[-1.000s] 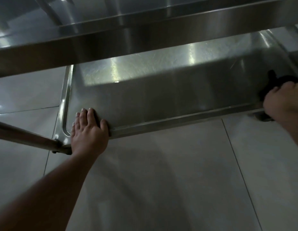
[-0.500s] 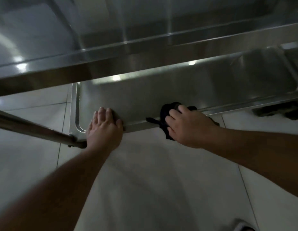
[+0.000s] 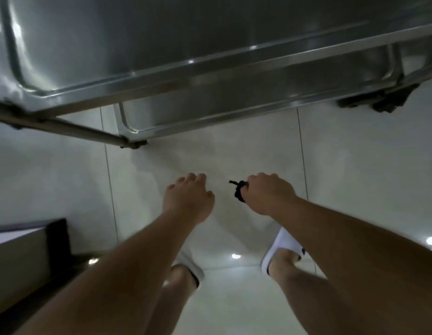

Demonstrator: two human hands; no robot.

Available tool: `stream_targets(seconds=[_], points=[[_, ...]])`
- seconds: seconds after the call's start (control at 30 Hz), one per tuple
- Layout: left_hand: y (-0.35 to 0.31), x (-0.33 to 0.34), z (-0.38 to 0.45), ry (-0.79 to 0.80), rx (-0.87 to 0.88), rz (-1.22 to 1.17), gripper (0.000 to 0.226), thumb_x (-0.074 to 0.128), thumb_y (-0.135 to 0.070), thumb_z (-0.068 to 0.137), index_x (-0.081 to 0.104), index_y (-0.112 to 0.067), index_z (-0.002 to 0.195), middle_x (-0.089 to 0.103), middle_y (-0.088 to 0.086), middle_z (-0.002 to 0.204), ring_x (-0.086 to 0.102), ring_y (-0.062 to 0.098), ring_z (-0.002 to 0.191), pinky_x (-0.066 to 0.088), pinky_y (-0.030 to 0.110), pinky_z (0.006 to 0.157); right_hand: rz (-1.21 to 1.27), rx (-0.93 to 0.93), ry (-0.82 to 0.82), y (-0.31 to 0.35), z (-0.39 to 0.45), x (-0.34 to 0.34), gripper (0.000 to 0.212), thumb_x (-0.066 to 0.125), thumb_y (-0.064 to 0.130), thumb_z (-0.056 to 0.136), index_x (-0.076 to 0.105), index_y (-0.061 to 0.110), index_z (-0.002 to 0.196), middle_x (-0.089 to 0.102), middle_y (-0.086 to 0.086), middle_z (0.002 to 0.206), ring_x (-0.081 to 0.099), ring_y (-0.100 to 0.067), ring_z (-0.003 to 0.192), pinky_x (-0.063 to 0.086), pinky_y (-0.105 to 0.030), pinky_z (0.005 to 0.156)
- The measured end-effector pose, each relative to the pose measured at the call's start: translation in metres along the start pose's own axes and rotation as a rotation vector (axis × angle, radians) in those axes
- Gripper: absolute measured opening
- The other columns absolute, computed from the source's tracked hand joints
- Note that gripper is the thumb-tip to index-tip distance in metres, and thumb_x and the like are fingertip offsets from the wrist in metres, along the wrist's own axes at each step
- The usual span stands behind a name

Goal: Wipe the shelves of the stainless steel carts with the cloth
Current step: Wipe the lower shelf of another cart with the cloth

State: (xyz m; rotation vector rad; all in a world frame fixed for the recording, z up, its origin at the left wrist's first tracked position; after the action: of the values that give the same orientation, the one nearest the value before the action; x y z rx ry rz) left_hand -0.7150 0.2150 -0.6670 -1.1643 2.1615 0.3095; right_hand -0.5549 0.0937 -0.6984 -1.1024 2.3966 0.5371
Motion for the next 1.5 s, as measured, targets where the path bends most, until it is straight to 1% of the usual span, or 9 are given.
stream_targets(seconds=[0.1,0.23,0.3,0.37,0.5,0.63,0.9,1.27,1.5], points=[[-0.015,-0.018,-0.054,0.090,-0.038,-0.011,0.054,0.040,-0.044,0.105,0.042,-0.022,0.155,0.053,0.006,0.149,0.052,0.030,0.134,0.042,0.048,0.107,0.028,0.012,0.010,-0.005,-0.058,-0.009,0.027,0.040,0.033,0.108,0.055,0.011,0.113,0.046,-0.007,0.100,0.041,-0.029,0.089,0.040,-0.038,0.078],[-0.041,-0.056,-0.125,0.131,-0.031,-0.034,0.052,0.039,-0.043,0.105,0.044,-0.020,0.151,0.056,0.008,0.145,0.053,0.031,0.131,0.042,0.047,0.105,0.156,0.088,-0.003,-0.011,-0.147,-0.038,0.020,0.039,0.015,0.106,0.058,0.008,0.108,0.054,-0.011,0.103,0.054,-0.033,0.092,0.045,-0.040,0.078],[-0.059,-0.084,-0.157,0.146,-0.037,-0.031,0.051,0.038,-0.045,0.105,0.044,-0.021,0.150,0.056,0.006,0.144,0.053,0.030,0.129,0.043,0.047,0.105,0.169,0.112,-0.015,-0.016,-0.182,-0.065,0.029,0.033,0.025,0.108,0.058,0.011,0.114,0.057,-0.011,0.114,0.055,-0.036,0.105,0.048,-0.042,0.087],[-0.080,-0.116,-0.186,0.139,-0.041,-0.002,0.050,0.039,-0.047,0.105,0.046,-0.022,0.148,0.056,0.005,0.141,0.054,0.029,0.127,0.044,0.045,0.104,0.131,0.145,0.033,-0.020,-0.223,-0.101,0.027,0.033,0.035,0.108,0.055,0.019,0.108,0.058,-0.007,0.117,0.049,-0.029,0.101,0.044,-0.040,0.085],[-0.127,-0.185,-0.243,0.047,0.021,0.058,0.048,0.040,-0.046,0.105,0.049,-0.019,0.143,0.059,0.006,0.131,0.058,0.029,0.118,0.045,0.042,0.094,0.292,0.196,-0.097,-0.039,-0.306,-0.176,0.020,0.048,0.025,0.104,0.064,0.015,0.112,0.061,-0.005,0.103,0.060,-0.030,0.092,0.039,-0.035,0.070],[-0.184,-0.262,-0.292,-0.027,0.051,0.027,0.047,0.038,-0.046,0.104,0.050,-0.021,0.142,0.059,0.006,0.134,0.057,0.029,0.121,0.046,0.043,0.096,0.241,0.228,-0.207,-0.065,-0.376,-0.268,0.026,0.036,0.041,0.104,0.055,0.024,0.099,0.045,0.004,0.081,0.053,-0.027,0.084,0.042,-0.039,0.071],[-0.288,-0.385,-0.376,-0.164,0.136,-0.057,0.050,0.039,-0.046,0.106,0.045,-0.022,0.150,0.054,0.005,0.148,0.052,0.028,0.135,0.043,0.043,0.107,0.426,0.304,-0.385,-0.126,-0.495,-0.375,0.037,0.033,0.045,0.106,0.061,0.023,0.096,0.064,-0.002,0.098,0.062,-0.023,0.089,0.057,-0.038,0.078],[-0.358,-0.499,-0.364,-0.256,0.216,0.049,0.041,0.042,-0.043,0.104,0.052,-0.022,0.138,0.059,0.006,0.139,0.056,0.031,0.129,0.044,0.043,0.103,0.546,0.306,-0.576,-0.165,-0.530,-0.475,0.036,0.034,0.047,0.106,0.058,0.023,0.095,0.058,0.001,0.097,0.058,-0.021,0.091,0.050,-0.037,0.075],[-0.409,-0.587,-0.310,-0.230,0.376,0.053,0.045,0.045,-0.039,0.104,0.050,-0.020,0.145,0.056,0.008,0.144,0.055,0.034,0.131,0.045,0.042,0.104,0.646,0.383,-0.785,-0.215,-0.526,-0.571,0.032,0.041,0.043,0.105,0.051,0.026,0.079,0.059,0.004,0.083,0.057,-0.013,0.074,0.039,-0.034,0.059]])
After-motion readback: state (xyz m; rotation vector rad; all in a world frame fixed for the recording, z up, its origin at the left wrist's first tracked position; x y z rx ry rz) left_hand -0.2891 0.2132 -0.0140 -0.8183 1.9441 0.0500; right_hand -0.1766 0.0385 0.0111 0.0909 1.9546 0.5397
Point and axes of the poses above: each hand's wrist, its own z-axis towards the middle knuckle, its own x-axis out of the palm, y = z × x, the point moved 2 cm from there along z, towards the middle knuckle
